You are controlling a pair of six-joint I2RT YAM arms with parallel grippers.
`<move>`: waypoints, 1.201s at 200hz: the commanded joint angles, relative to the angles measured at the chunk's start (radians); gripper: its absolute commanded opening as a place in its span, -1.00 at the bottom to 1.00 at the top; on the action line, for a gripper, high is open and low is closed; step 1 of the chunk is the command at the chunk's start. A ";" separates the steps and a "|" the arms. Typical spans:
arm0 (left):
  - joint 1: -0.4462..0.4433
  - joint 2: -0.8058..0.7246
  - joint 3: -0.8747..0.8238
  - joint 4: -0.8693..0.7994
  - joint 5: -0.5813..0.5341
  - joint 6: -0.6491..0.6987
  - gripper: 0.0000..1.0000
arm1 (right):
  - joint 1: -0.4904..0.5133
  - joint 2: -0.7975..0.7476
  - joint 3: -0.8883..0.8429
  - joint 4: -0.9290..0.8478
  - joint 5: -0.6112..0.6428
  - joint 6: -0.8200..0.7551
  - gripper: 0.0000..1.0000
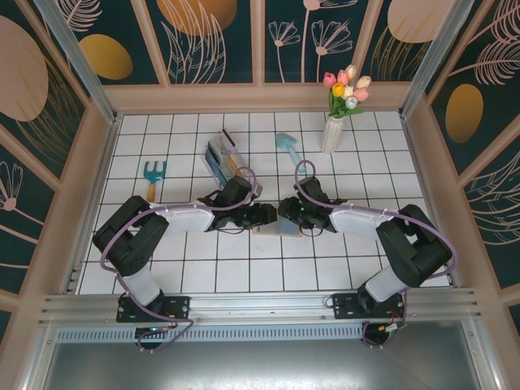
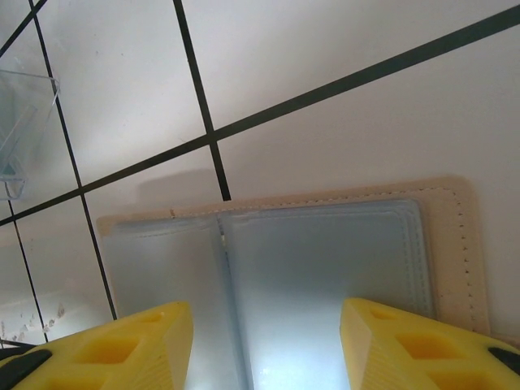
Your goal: Take the credit cards out of the card holder
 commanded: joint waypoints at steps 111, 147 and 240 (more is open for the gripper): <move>-0.073 0.175 0.177 0.132 0.092 -0.049 0.06 | -0.114 -0.379 -0.093 -0.138 0.124 0.065 0.01; -0.077 0.191 0.205 0.005 -0.020 -0.006 -0.13 | -0.118 -0.337 -0.084 -0.107 0.062 0.055 -0.16; -0.061 -0.028 0.143 -0.228 -0.276 0.065 -0.36 | -0.100 -0.111 -0.036 -0.027 -0.111 0.011 -0.39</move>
